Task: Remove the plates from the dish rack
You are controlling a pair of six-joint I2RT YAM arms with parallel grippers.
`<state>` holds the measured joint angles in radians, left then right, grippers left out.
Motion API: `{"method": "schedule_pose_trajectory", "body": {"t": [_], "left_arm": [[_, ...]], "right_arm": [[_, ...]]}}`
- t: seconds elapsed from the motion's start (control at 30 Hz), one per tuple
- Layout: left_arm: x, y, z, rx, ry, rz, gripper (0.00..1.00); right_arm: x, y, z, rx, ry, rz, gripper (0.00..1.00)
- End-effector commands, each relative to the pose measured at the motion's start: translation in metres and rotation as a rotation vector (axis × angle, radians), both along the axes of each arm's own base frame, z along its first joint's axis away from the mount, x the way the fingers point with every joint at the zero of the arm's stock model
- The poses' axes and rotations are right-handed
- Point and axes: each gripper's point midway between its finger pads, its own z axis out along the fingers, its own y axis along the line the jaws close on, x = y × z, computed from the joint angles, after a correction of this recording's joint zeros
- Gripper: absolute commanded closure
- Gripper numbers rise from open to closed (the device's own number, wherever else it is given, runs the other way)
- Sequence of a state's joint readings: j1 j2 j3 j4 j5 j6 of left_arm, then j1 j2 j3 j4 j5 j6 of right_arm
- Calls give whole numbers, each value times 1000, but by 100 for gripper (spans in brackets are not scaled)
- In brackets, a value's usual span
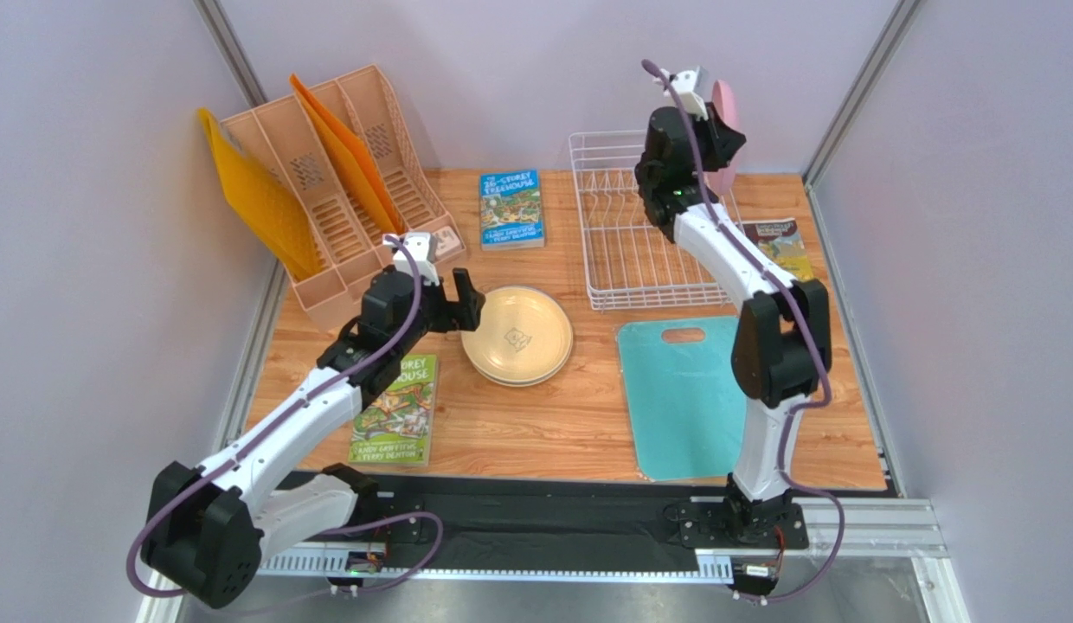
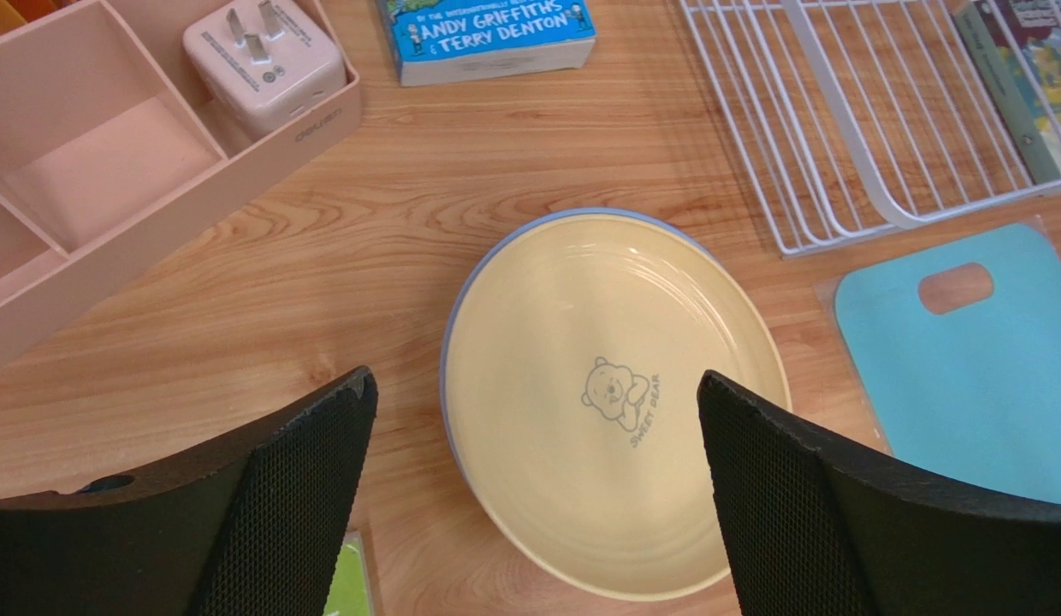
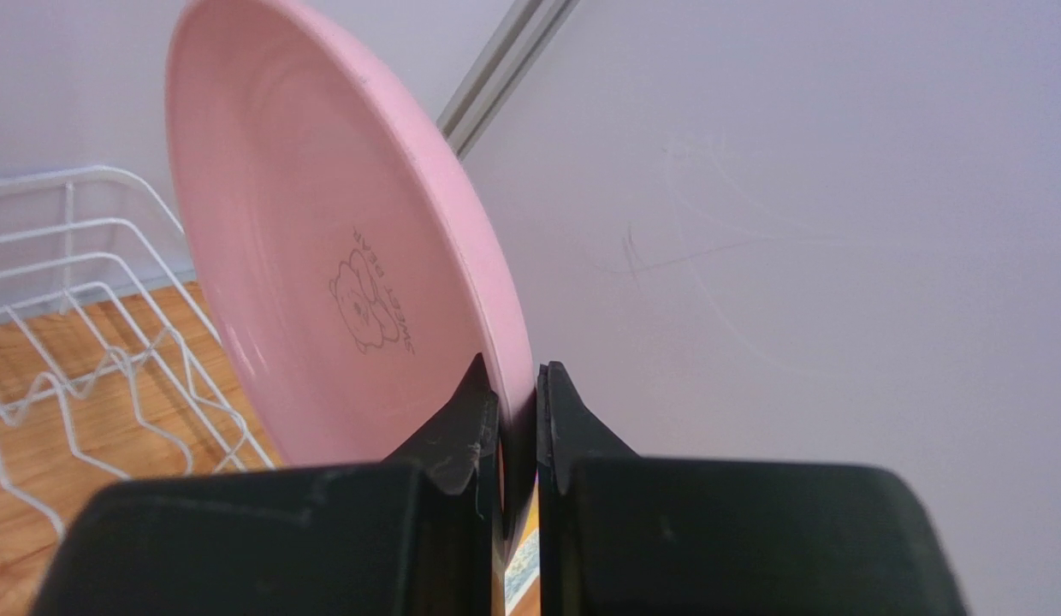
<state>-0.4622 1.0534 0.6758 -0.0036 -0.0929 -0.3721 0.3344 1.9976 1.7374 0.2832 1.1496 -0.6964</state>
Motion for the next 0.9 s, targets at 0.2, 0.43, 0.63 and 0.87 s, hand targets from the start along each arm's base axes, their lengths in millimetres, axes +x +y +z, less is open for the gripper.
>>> {"method": "schedule_pose_trajectory", "body": {"t": [0.2,0.43,0.63,0.87], "left_arm": [[-18,-30,36,-131,-65,-175,1],[-24,-41,44,-195,-73,-221,1],[-28,-50,53,-257,-95,-261,1],[-29,-66,53,-290,-91,-304,1]], "right_arm": [[-102,83,2,575,51,427,100],[-174,153,-35,923,185,752,100],[-210,181,-56,1113,231,897,99],[-229,207,-55,1264,248,1010,98]]}}
